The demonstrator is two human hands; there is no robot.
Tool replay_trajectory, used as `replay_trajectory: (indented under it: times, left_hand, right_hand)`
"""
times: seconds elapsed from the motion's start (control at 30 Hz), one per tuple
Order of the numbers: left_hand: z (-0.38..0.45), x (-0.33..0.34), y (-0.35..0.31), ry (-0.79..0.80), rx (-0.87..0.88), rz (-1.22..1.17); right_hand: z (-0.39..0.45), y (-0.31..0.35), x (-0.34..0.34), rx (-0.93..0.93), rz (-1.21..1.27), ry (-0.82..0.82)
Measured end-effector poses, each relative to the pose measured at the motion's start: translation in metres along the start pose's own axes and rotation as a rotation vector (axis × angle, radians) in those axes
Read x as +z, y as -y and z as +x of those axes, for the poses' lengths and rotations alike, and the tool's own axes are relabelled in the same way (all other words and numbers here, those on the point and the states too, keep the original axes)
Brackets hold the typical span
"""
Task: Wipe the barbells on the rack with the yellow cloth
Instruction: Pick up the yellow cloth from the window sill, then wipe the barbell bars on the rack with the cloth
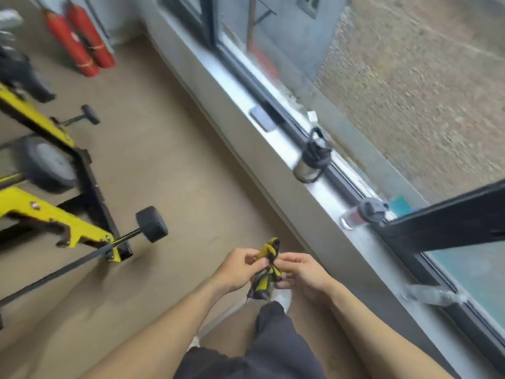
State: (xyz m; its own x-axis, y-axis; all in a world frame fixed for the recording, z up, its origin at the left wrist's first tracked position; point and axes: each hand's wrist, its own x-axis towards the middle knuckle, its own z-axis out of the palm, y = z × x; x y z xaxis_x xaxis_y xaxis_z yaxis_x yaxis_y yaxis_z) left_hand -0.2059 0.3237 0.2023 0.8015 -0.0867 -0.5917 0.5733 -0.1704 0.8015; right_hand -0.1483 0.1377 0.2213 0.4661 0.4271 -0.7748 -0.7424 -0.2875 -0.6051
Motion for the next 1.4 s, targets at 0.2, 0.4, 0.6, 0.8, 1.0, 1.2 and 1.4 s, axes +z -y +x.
replay_trajectory:
  times: [0.2, 0.4, 0.6, 0.8, 1.0, 1.2, 1.4]
  left_hand:
    - [-0.118, -0.141, 0.077, -0.311, 0.035, -0.131]
    - [-0.224, -0.264, 0.125, -0.599, 0.059, -0.711]
    - [-0.292, -0.348, 0.141, -0.466, 0.047, -0.850]
    - [-0.325, -0.439, 0.156, -0.551, -0.002, -0.100]
    - [-0.351, -0.532, 0.174, -0.520, -0.049, 0.147]
    - [-0.381, -0.621, 0.191, -0.661, 0.014, 0.151]
    - [-0.386, -0.670, 0.177, -0.712, 0.167, 0.371]
  right_hand:
    - [0.011, 0.010, 0.193, -0.030, 0.018, 0.132]
    - [0.014, 0.032, 0.374, -0.106, -0.077, 0.114]
    - [0.029, 0.050, 0.487, -0.062, -0.132, 0.290]
    - [0.059, 0.060, 0.589, -0.169, -0.404, 0.365]
    - [0.102, 0.054, 0.676, -0.046, -0.293, 0.229]
    - [0.114, 0.063, 0.726, -0.004, 0.045, 0.142]
    - [0.094, 0.071, 0.761, -0.104, 0.391, 0.143]
